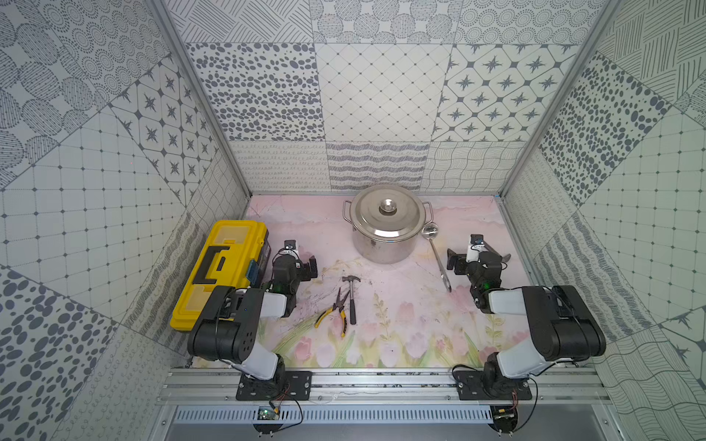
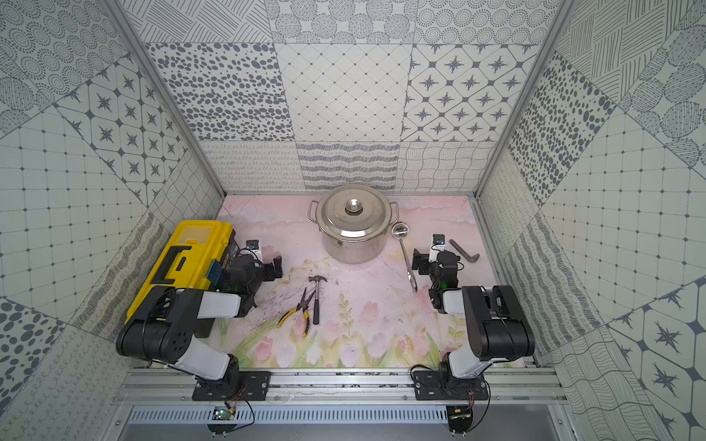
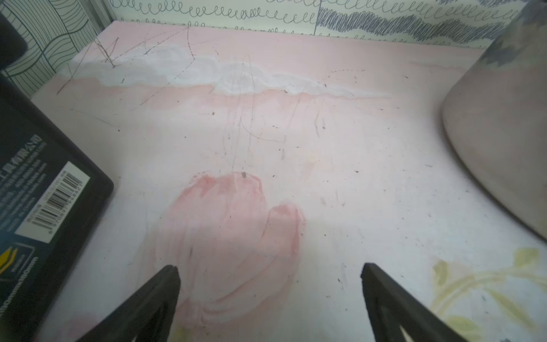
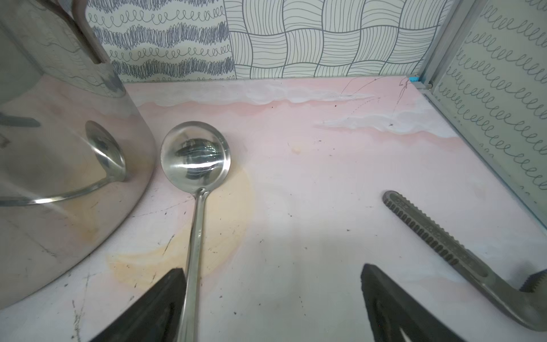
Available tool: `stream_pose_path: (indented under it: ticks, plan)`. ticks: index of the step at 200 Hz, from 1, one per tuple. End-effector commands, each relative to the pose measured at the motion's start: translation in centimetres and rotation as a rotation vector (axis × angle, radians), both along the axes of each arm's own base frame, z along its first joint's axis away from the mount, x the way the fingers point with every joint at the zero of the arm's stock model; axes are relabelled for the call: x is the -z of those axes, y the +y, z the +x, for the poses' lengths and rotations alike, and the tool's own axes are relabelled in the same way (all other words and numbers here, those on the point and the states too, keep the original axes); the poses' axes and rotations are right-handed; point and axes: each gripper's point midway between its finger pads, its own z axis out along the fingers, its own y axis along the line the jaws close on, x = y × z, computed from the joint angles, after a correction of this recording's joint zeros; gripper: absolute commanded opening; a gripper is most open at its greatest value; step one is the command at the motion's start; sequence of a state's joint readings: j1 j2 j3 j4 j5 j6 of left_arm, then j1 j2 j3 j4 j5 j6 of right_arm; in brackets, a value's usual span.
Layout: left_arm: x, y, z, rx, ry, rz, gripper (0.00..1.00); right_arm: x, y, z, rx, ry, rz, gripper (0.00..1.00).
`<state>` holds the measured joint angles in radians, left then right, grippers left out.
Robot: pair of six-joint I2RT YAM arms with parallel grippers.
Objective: Stir the soup with a spoon
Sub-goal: Pick up the lid from the pan.
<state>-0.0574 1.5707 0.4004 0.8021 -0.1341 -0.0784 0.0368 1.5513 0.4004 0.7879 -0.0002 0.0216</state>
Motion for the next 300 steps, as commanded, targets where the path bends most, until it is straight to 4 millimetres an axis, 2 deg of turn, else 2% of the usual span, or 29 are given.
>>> stream_pose_path:
  ticks: [1, 116, 130, 140, 149, 162, 163, 164, 166, 167, 175, 194, 209, 223, 225, 227, 240, 253, 263, 282, 300]
  plan:
    - [-1.3, -0.2, 0.7, 0.016, -0.052, -0.006, 0.99, -1.5, 0.0, 0.7, -0.007, -0.054, 0.000, 0.97]
    - [-1.4, -0.1, 0.8, 0.015, -0.057, -0.004, 0.99, -1.4, 0.0, 0.7, -0.006, -0.052, 0.000, 0.97]
    - [-2.3, -0.1, 1.1, 0.013, -0.035, 0.011, 0.99, -2.2, -0.8, 0.7, 0.051, -0.070, -0.005, 0.97]
    - [-2.6, 0.7, 1.3, -0.055, 0.086, 0.006, 0.99, -3.3, -1.0, 0.5, 0.071, -0.056, -0.011, 0.97]
    - [-3.5, 1.7, 1.5, -0.136, 0.172, -0.009, 0.99, -4.9, -1.0, 0.2, 0.077, -0.051, -0.022, 0.97]
    - [-5.2, 0.9, 1.5, -0.127, 0.216, -0.065, 0.99, -7.3, -1.1, -0.6, 0.106, -0.061, -0.005, 0.97]
    - [-5.4, 0.8, 1.5, -0.125, 0.215, -0.072, 0.99, -8.1, -1.1, -0.7, 0.108, -0.083, 0.001, 0.97]
    - [-5.7, 0.7, 1.5, -0.124, 0.213, -0.079, 0.99, -7.6, -1.1, -0.8, 0.109, -0.061, 0.002, 0.97]
    - [-6.1, 0.5, 1.4, -0.123, 0.210, -0.090, 0.99, -8.0, -1.0, -1.0, 0.109, -0.062, 0.009, 0.97]
    - [-6.3, 0.4, 1.4, -0.123, 0.208, -0.096, 0.99, -8.7, -1.0, -1.0, 0.112, -0.082, 0.018, 0.97]
    - [-7.9, -0.2, 1.1, -0.122, 0.183, -0.128, 0.99, -9.9, -1.2, -1.7, 0.139, -0.078, 0.060, 0.97]
    - [-11.8, -1.9, -0.2, -0.125, 0.124, -0.137, 0.99, -11.5, -2.4, -3.9, 0.243, -0.080, 0.186, 0.97]
    - [-14.8, -3.0, -1.1, -0.125, 0.099, -0.197, 0.99, -12.9, -3.2, -5.8, 0.344, -0.112, 0.375, 0.97]
    - [-17.2, -3.5, -1.9, -0.145, 0.105, -0.314, 0.99, -13.6, -2.1, -6.8, 0.293, -0.103, 0.459, 0.97]
    - [-17.6, -3.7, -1.9, -0.140, 0.107, -0.331, 0.99, -14.7, -1.9, -6.7, 0.282, -0.119, 0.474, 0.97]
    - [-18.0, -3.9, -2.0, -0.134, 0.110, -0.344, 0.99, -15.0, -1.7, -6.8, 0.275, -0.115, 0.486, 0.97]
    - [-20.7, -5.9, -1.8, -0.050, 0.141, -0.412, 0.99, -15.5, -0.5, -6.9, 0.236, -0.054, 0.535, 0.96]
    - [-22.3, -8.2, -1.4, 0.035, 0.217, -0.465, 0.99, -16.1, 0.5, -6.8, 0.205, 0.014, 0.559, 0.84]
    - [-24.0, -9.6, -0.7, 0.069, 0.254, -0.486, 0.99, -16.3, 1.2, -6.5, 0.196, 0.071, 0.574, 0.80]
    - [-25.8, -12.5, 0.2, 0.113, 0.348, -0.438, 0.99, -16.8, 2.5, -5.8, 0.180, 0.177, 0.603, 0.80]
    - [-26.6, -15.7, 0.5, 0.165, 0.421, -0.388, 0.98, -17.3, 4.4, -5.3, 0.136, 0.252, 0.634, 0.83]
